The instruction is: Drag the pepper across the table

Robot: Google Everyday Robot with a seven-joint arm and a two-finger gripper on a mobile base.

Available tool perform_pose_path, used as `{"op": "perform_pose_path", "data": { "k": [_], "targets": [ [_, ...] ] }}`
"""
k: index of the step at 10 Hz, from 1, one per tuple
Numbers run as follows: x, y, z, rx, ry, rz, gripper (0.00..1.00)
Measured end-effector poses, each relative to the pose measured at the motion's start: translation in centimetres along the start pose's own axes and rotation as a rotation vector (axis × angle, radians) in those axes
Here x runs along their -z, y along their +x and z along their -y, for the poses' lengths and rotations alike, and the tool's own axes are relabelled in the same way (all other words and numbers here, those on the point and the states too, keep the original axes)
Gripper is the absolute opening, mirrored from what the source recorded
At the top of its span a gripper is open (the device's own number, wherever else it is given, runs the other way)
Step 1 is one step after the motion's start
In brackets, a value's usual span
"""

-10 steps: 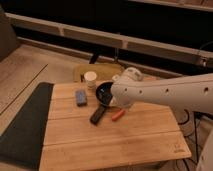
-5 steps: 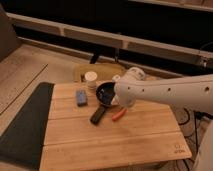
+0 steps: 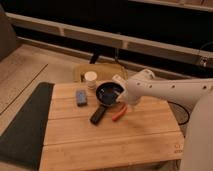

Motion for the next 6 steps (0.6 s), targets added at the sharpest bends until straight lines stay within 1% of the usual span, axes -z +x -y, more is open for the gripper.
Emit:
{"op": "perform_pose_path", "data": {
  "k": [1,2,3,4,5,6],
  "targets": [
    [-0.2,0.6,-0.3,-0.003,-0.01,-0.02,0.65],
    [-0.3,1.8,-0.7,0.003,-0.019,-0.051,0.65],
    [-0.1,3.2,-1.2,0.028,-0.019,-0.077,0.65],
    [0.0,4.3,-1.6,0.051,-0.014,-0.093,0.65],
    [0.2,5.3,-1.4,0.076,0.005,-0.106,0.65],
    [0.1,5.9,-0.7,0.094,0.039,-0.117,0.65]
  ]
}}
